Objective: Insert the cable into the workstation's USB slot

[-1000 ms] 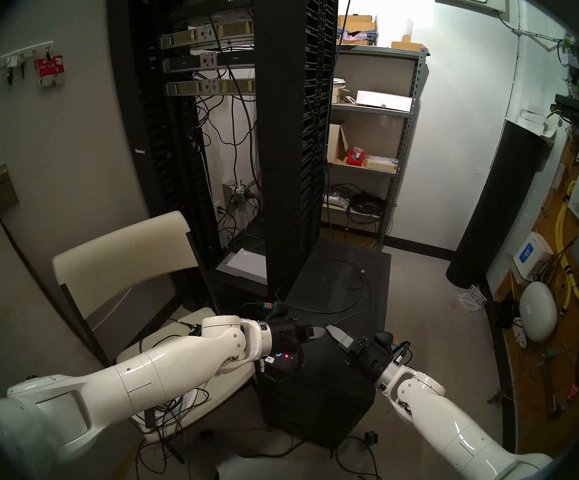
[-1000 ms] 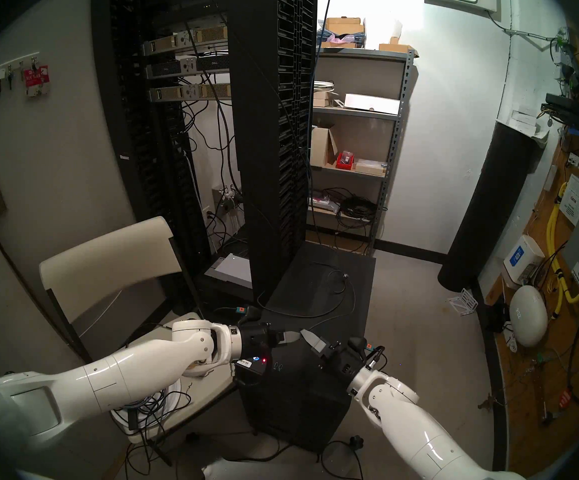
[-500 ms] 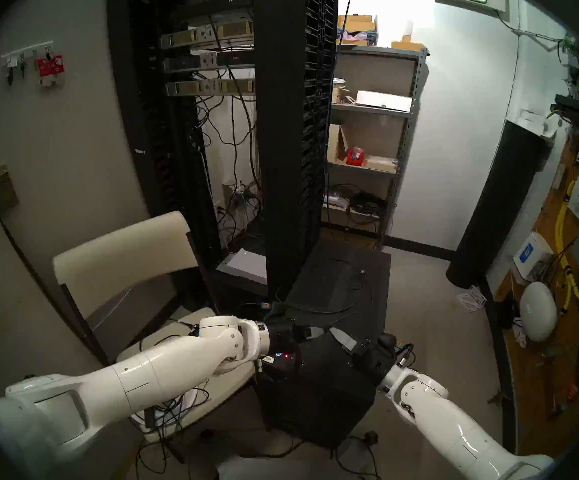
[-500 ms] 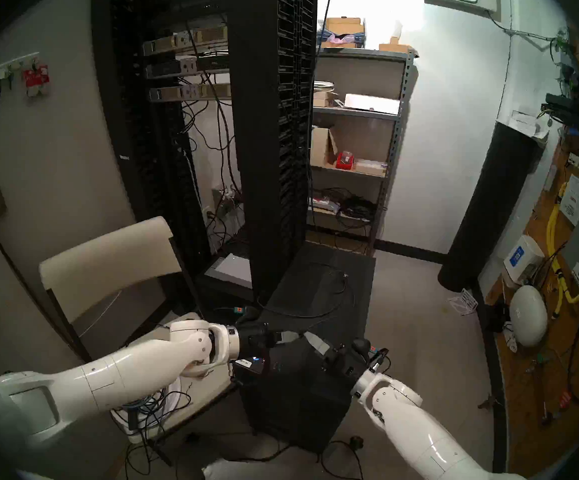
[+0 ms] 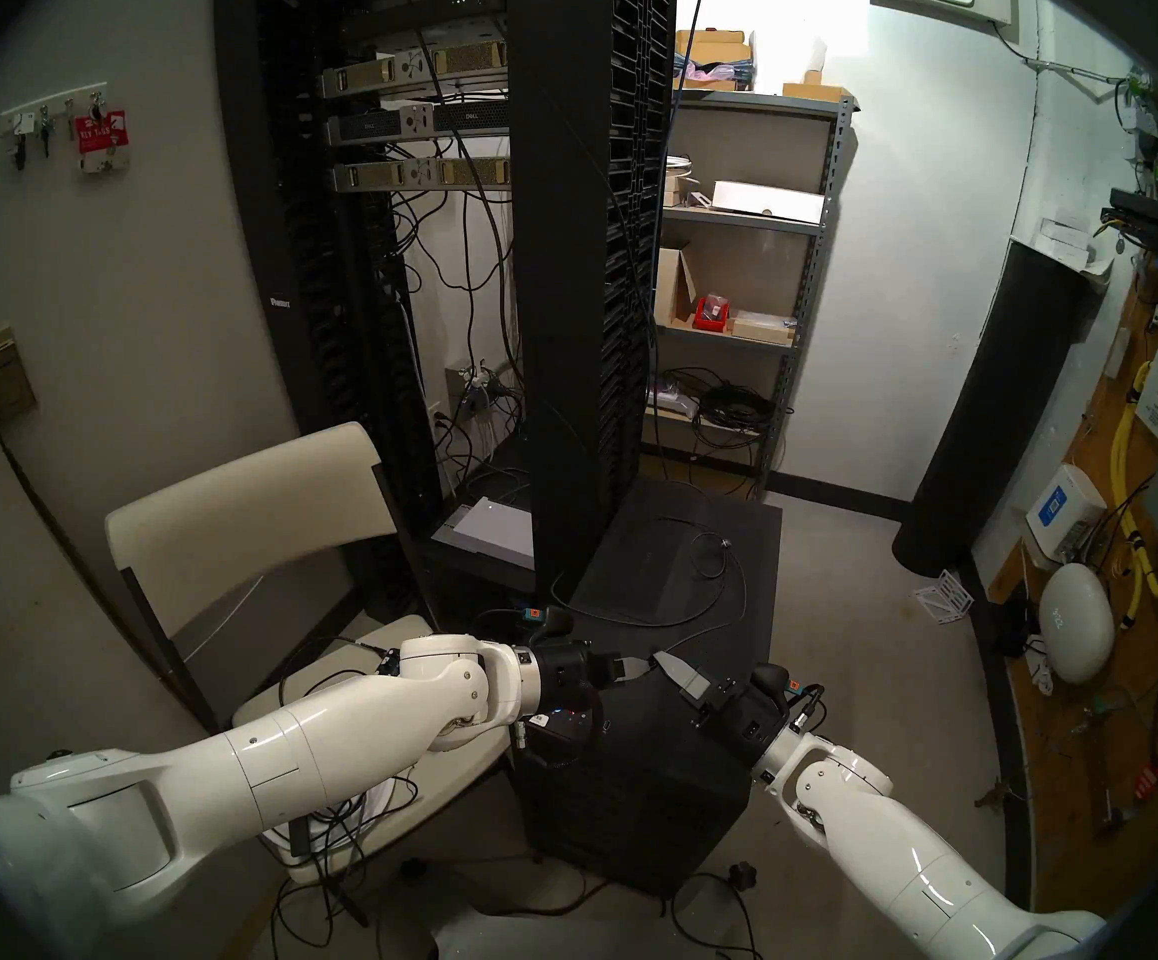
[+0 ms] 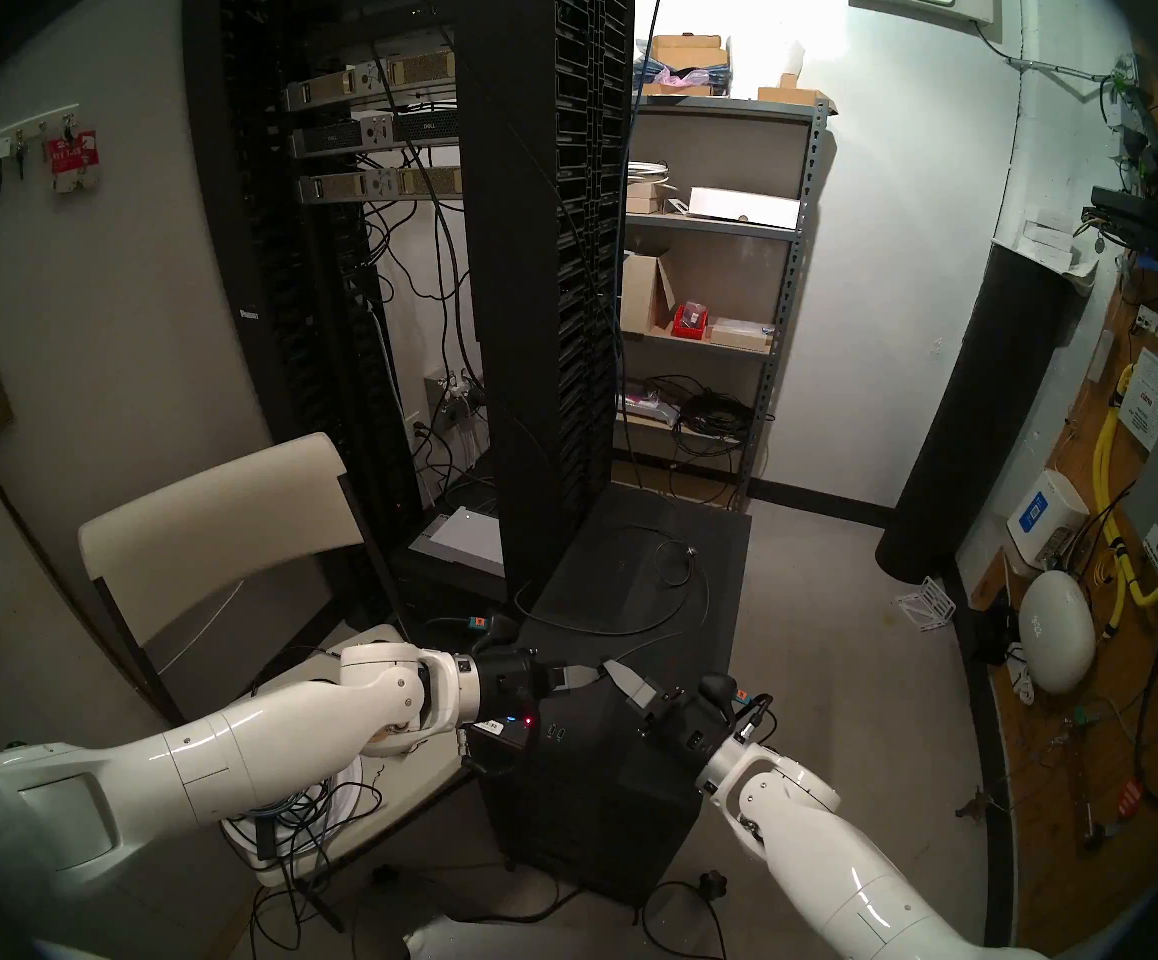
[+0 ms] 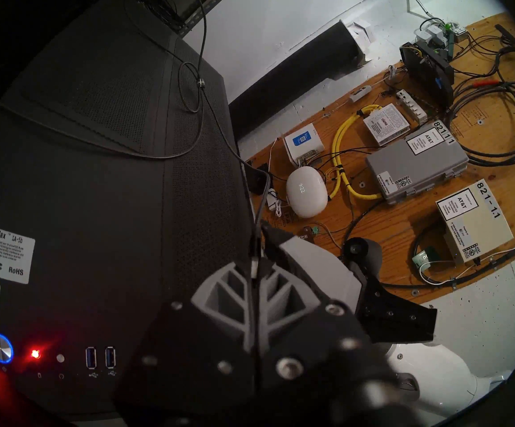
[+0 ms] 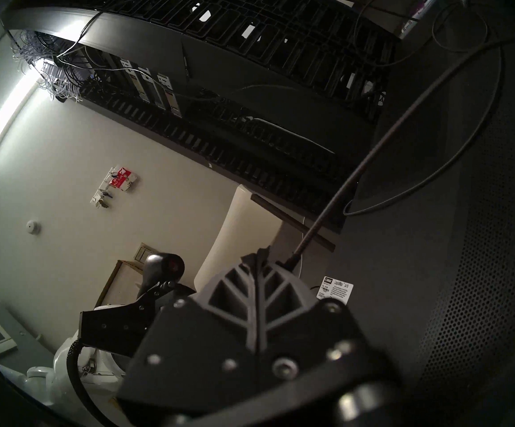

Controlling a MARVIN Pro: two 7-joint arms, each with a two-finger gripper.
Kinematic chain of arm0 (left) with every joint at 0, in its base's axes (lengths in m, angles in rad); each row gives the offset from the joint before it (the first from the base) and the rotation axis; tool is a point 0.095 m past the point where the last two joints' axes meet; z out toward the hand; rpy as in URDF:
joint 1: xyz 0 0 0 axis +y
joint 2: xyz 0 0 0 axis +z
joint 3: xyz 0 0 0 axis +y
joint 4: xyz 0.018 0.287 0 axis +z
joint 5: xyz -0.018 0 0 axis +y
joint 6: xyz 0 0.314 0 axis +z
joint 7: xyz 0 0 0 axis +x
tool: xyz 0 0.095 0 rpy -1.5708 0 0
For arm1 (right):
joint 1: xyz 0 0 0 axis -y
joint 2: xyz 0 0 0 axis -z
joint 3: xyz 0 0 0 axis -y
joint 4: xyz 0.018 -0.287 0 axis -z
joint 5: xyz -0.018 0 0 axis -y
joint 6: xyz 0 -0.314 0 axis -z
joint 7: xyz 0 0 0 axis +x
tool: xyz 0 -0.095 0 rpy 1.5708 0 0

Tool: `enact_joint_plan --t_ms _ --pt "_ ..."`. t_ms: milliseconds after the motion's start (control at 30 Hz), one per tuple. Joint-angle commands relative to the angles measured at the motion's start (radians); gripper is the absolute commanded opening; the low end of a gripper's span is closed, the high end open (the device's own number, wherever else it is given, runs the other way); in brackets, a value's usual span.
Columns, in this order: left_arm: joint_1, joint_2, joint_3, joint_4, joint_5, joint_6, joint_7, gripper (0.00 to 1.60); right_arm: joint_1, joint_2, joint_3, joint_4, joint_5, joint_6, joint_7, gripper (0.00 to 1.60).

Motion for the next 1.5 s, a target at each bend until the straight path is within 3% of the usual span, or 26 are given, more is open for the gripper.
enact_joint_plan --t_ms 0,333,367,567,833,1033,1467 --pt "-0.006 -0.003 -0.006 -0.02 0.0 -0.005 -0.002 0.0 0.006 -0.004 -0.003 -0.025 -0.002 -0.002 0.01 0.4" --pt "-0.012 0.004 -0.014 -0.021 -0.001 -0.013 0.006 0.0 -0.034 0.003 0.036 -0.052 0.057 0.021 -0.003 0.82" --pt "-0.013 0.004 -0.014 -0.02 -0.001 -0.012 0.005 0.0 -0.04 0.007 0.04 -0.058 0.059 0.023 -0.002 0.93" --pt "-0.016 0.006 -0.015 -0.017 -0.002 -0.012 0.001 0.0 -0.069 0.012 0.059 -0.075 0.073 0.037 -0.004 1.06" --pt "-0.021 0.007 -0.012 -0.021 0.001 -0.009 0.001 0.0 -0.064 0.005 0.053 -0.061 0.065 0.046 0.0 0.97" --pt "-0.017 0.013 -0.012 -0.035 -0.005 -0.007 0.004 0.0 -0.031 -0.01 0.042 -0.024 0.049 0.047 0.002 1.03" --pt "-0.009 0.016 -0.002 -0.043 0.0 -0.011 0.008 0.0 0.031 -0.025 0.029 0.021 0.029 0.047 0.016 0.97"
